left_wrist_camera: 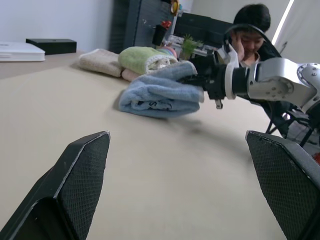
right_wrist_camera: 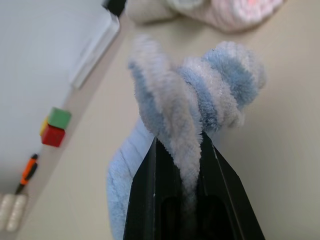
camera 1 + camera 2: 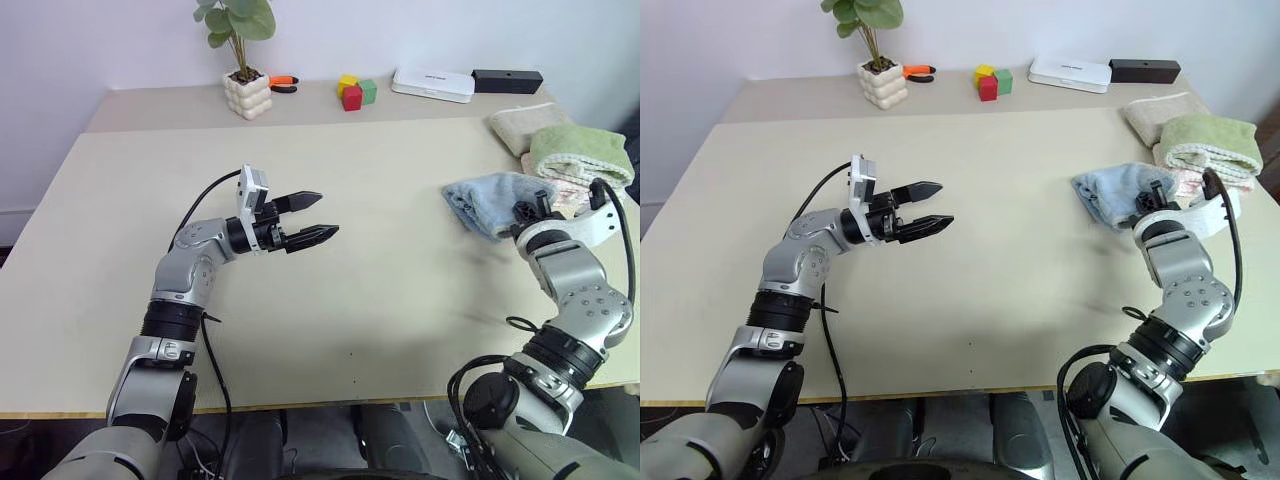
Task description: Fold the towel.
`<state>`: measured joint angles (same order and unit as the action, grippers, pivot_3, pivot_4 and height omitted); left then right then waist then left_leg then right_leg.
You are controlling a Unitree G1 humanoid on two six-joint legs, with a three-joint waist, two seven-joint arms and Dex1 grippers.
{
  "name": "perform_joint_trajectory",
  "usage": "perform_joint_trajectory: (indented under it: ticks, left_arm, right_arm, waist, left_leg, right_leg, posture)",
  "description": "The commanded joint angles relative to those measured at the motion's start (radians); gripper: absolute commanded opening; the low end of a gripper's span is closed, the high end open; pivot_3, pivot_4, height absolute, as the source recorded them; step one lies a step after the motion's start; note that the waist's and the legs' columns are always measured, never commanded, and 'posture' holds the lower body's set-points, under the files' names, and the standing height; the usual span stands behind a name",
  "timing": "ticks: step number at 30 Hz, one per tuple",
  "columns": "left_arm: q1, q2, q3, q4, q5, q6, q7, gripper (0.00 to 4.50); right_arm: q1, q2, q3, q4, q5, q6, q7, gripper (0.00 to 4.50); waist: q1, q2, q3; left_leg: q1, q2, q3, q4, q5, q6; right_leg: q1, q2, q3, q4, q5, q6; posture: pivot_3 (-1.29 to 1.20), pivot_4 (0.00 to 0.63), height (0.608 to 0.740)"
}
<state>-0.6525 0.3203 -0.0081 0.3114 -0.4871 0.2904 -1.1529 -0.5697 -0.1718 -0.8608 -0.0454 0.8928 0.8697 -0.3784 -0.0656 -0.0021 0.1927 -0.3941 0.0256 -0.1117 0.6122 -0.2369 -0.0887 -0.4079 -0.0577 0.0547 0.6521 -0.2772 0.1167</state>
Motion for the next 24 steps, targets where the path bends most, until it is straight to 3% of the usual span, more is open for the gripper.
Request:
perform_joint_trajectory:
  ticks: [1, 8, 11, 18, 21, 24]
  left_arm:
    - [-0.013, -0.004, 0.005, -0.006, 0.004, -0.02, -0.003, 4.5]
    - [-0.027, -0.016, 0.004, 0.017, 0.013, -0.028, -0.009, 4.5]
    - [-0.029, -0.014, 0.003, 0.018, 0.015, -0.029, -0.021, 4.5]
    - [-0.029, -0.006, 0.005, 0.025, 0.024, -0.038, -0.034, 4.5]
    - [-0.028, -0.009, 0.007, 0.022, 0.023, -0.035, -0.029, 4.5]
    - [-0.028, -0.031, 0.007, 0.019, 0.022, -0.04, -0.005, 4.5]
  right_arm:
    - [0.03, -0.014, 0.031, -0.079, 0.032, -0.006, -0.011, 0.03]
    - [0.086, -0.031, 0.066, -0.105, 0.016, -0.078, -0.02, 0.03]
    - [0.109, -0.045, 0.088, -0.115, 0.021, -0.076, -0.014, 1.03]
    - [0.1, -0.049, 0.087, -0.085, 0.049, -0.102, -0.041, 4.46]
    - [0.103, -0.065, 0.095, -0.081, 0.018, -0.131, -0.049, 4.46]
    - [0.156, -0.184, 0.178, -0.103, -0.192, -0.189, -0.054, 4.46]
  waist:
    - [0.0, 0.0, 0.0]
    - [-0.002, 0.0, 0.0]
    - [-0.001, 0.0, 0.0]
    - [-0.001, 0.0, 0.0]
    - [0.0, 0.0, 0.0]
    - [0.005, 0.0, 0.0]
  left_leg:
    - [0.0, 0.0, 0.0, 0.0, 0.0, 0.0]
    - [0.0, 0.0, 0.0, 0.0, 0.0, 0.0]
    - [0.0, 0.0, 0.0, 0.0, 0.0, 0.0]
    - [0.0, 0.0, 0.0, 0.0, 0.0, 0.0]
    - [0.0, 0.0, 0.0, 0.0, 0.0, 0.0]
    - [0.0, 0.0, 0.0, 0.0, 0.0, 0.0]
  right_leg:
    - [0.0, 0.0, 0.0, 0.0, 0.0, 0.0]
    - [0.0, 0.0, 0.0, 0.0, 0.0, 0.0]
    - [0.0, 0.0, 0.0, 0.0, 0.0, 0.0]
    - [0.0, 0.0, 0.0, 0.0, 0.0, 0.0]
    - [0.0, 0.0, 0.0, 0.0, 0.0, 0.0]
    - [0.0, 0.0, 0.0, 0.0, 0.0, 0.0]
  posture:
    - [0.0, 0.15, 0.74]
    - [0.0, 0.15, 0.74]
    - [0.0, 0.15, 0.74]
    - [0.0, 0.15, 0.74]
    - [0.0, 0.15, 0.74]
    - [0.0, 0.15, 0.74]
